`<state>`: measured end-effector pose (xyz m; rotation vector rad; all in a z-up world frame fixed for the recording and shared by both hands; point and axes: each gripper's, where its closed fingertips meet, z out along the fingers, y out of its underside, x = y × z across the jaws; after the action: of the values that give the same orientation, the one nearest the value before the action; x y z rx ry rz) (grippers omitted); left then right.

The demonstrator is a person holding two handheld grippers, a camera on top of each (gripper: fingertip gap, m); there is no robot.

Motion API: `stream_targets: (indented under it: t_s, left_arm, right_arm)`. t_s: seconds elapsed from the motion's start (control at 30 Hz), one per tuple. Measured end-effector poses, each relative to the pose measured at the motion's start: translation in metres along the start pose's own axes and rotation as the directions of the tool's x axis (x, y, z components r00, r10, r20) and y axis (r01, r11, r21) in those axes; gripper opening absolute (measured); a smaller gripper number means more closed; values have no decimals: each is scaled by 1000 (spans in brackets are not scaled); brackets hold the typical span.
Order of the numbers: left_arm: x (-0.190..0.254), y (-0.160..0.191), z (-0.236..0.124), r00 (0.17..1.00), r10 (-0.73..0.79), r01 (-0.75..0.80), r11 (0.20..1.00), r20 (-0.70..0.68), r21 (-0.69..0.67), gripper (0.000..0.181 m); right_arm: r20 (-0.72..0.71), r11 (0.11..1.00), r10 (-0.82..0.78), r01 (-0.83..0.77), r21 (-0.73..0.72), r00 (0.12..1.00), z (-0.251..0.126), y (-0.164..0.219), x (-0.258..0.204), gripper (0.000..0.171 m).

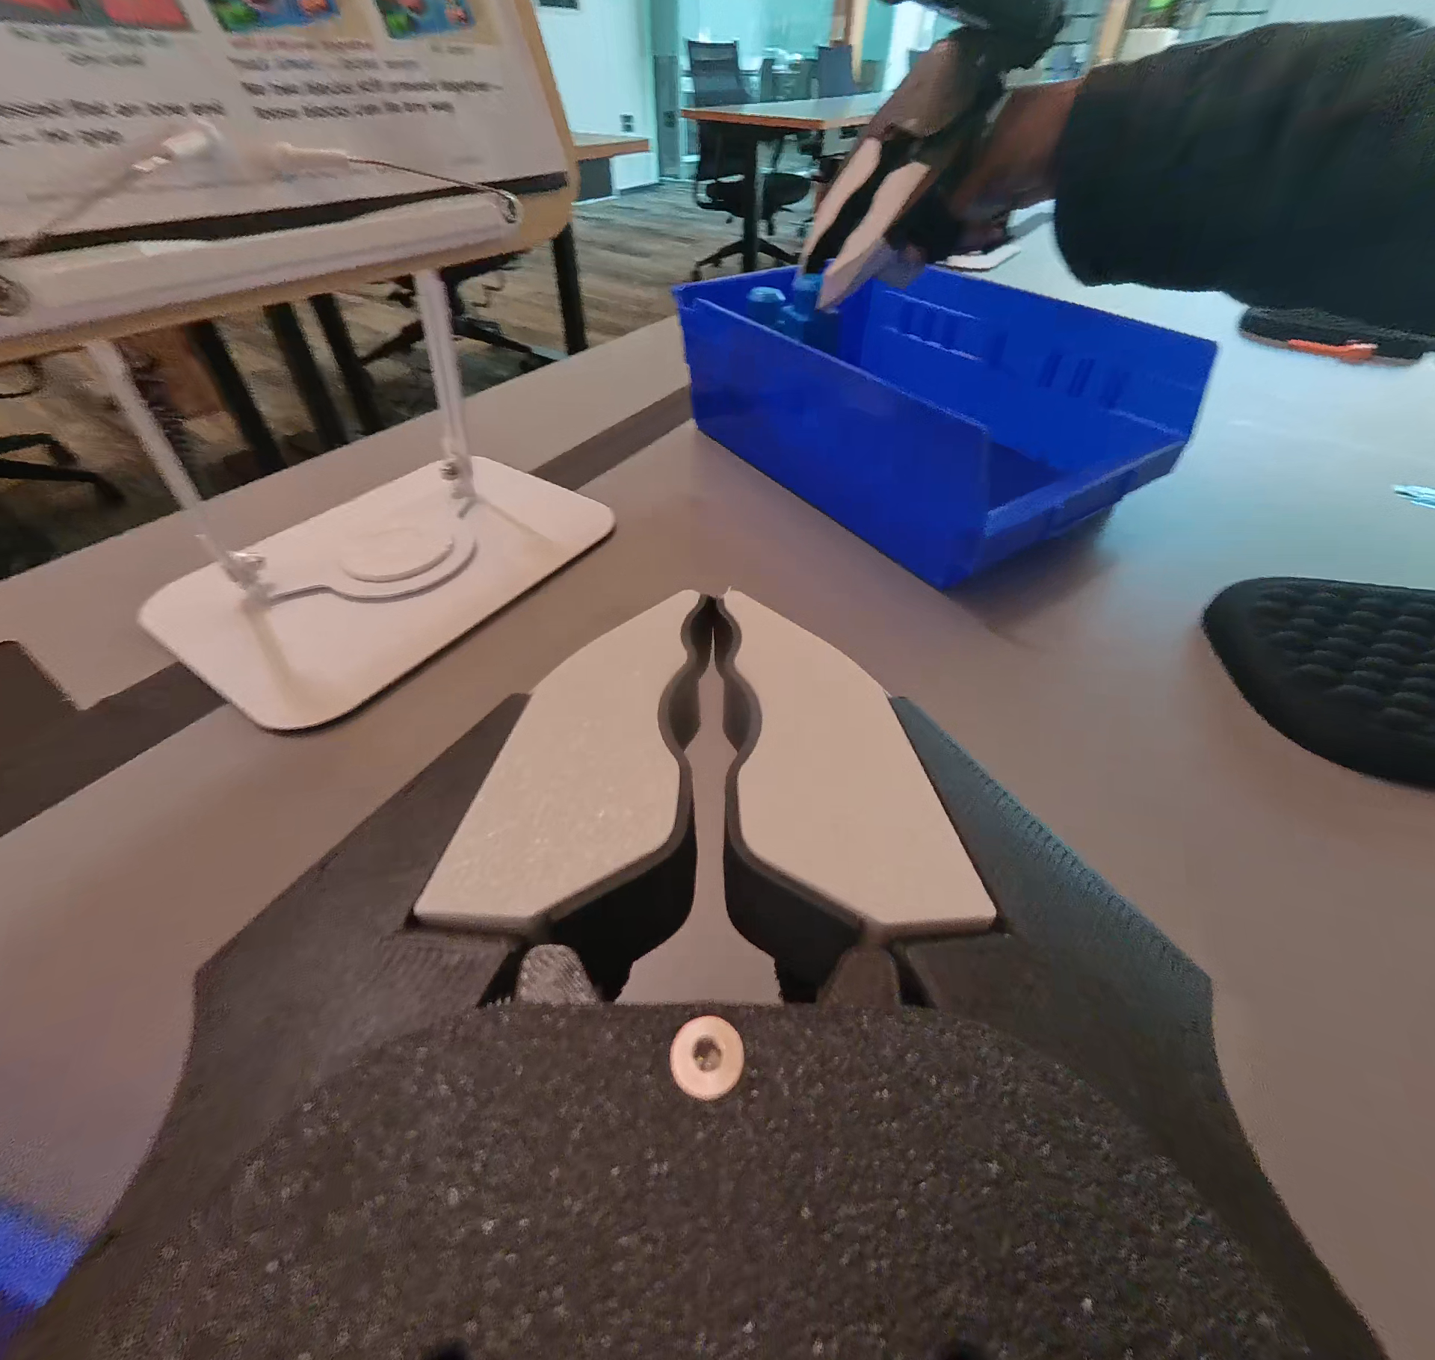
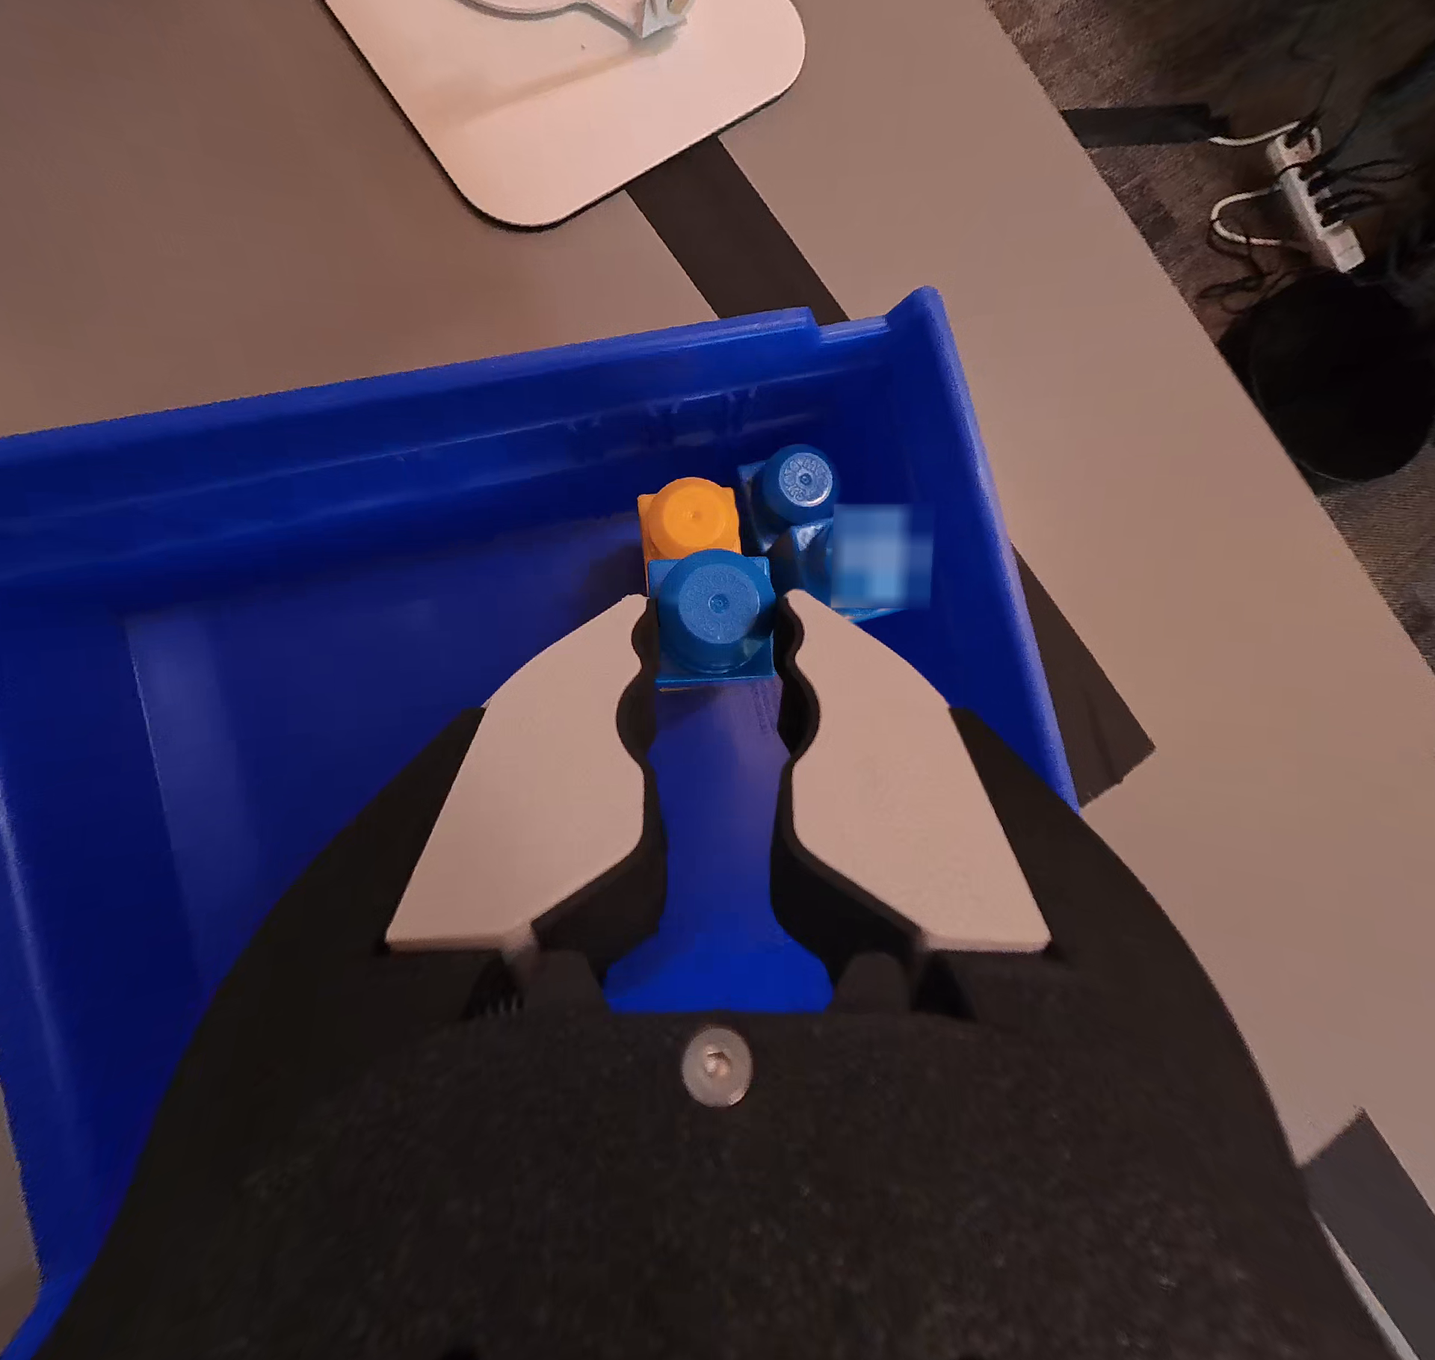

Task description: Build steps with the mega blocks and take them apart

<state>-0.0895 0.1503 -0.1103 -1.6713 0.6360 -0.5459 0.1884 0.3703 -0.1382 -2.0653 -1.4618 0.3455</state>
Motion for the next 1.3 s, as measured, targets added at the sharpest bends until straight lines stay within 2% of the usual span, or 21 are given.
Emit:
stream_targets:
  t_s: [0.33, 0.5, 0.67, 0.8, 0.9, 1.03, 1.1, 1.2, 1.3]
  left_arm:
    - [17, 6, 6, 997, 50, -52, 998, -63, -31, 0]
    - [22, 3, 6, 996, 26, -28, 999, -85, -22, 0]
    - [23, 3, 6, 996, 34, -36, 999, -88, -25, 0]
    - [24, 3, 6, 996, 32, -35, 999, -88, -32, 0]
    - [24, 0, 4, 996, 19, -21, 999, -86, -33, 0]
    - [20, -3, 2, 998, 25, -26, 999, -56, -27, 0]
    - [19, -5, 1, 999, 26, -28, 999, -44, -27, 0]
    - [16, -14, -4, 1000, 7, -7, 1000, -27, -3, 0]
    - [2, -30, -17, 999, 4, -5, 999, 33, 33, 0]
  right_arm:
    - [7, 999, -52, 52, 3, 999, 17, 3, 3, 28]
    - [-51, 994, -98, 96, -50, 994, 16, 5, 7, 29]
    - [-93, 988, -130, 121, -93, 987, 10, 0, 10, 30]
    - [-115, 993, -122, 120, -25, 986, -6, -21, 4, 32]
    - [-95, 973, -110, 127, 194, 989, -31, -74, -28, 31]
    - [-53, 870, -145, 153, 469, 988, -66, -146, -103, 31]
    - [3, 806, -138, 110, 581, 990, -79, -173, -144, 31]
    - [145, 713, -120, -16, 701, 982, -88, -203, -206, 31]
    - [239, 663, -105, -111, 741, 965, -80, -214, -256, 30]
